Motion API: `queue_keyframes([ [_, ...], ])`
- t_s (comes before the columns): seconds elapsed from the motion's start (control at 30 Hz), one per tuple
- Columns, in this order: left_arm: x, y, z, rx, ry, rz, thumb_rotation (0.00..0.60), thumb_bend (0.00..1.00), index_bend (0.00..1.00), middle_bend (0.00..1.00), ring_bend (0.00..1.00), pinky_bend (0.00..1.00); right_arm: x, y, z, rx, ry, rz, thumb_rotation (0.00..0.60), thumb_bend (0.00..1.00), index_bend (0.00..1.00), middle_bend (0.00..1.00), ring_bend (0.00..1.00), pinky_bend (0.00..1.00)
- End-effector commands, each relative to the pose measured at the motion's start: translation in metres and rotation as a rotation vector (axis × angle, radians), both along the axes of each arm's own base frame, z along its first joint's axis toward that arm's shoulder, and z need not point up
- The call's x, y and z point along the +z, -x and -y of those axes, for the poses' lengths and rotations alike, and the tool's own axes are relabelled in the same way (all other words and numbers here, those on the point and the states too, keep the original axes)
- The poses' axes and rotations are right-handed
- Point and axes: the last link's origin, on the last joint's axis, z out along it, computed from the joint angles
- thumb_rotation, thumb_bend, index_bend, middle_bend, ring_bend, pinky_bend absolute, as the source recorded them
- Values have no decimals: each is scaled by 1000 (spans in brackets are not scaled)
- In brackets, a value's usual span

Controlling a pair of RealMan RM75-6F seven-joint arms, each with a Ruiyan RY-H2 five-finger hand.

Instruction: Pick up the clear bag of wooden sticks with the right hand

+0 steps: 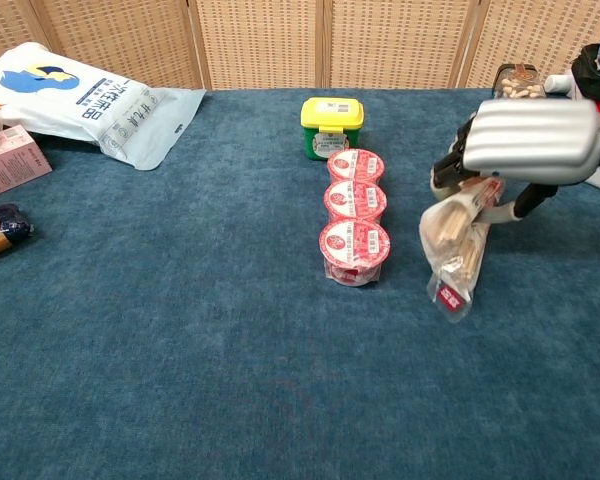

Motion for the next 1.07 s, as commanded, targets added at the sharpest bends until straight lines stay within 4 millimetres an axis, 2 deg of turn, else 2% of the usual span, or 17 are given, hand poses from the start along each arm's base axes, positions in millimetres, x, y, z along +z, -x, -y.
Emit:
queue_keyframes([
  [0.03,0,-1,0,-6,2,4,600,0,229,0,0,0,14,-4,1,26,30,25,600,453,531,613,612,586],
  [0.3,3,-1,1,-16,4,31,600,0,228,0,0,0,50,-25,4,107,89,56,600,455,535,613,612,587],
  [0.47,7,2,0,-14,-1,46,600,0,228,0,0,0,74,-49,1,146,131,74,600,457,537,613,612,587],
  [0.8,7,3,-1,-19,9,57,600,0,228,0,0,0,116,-110,-12,191,203,117,600,455,538,613,612,586],
  [1.07,6,2,1,-22,16,52,600,0,229,0,0,0,142,-141,-15,208,256,158,600,453,537,613,612,587],
])
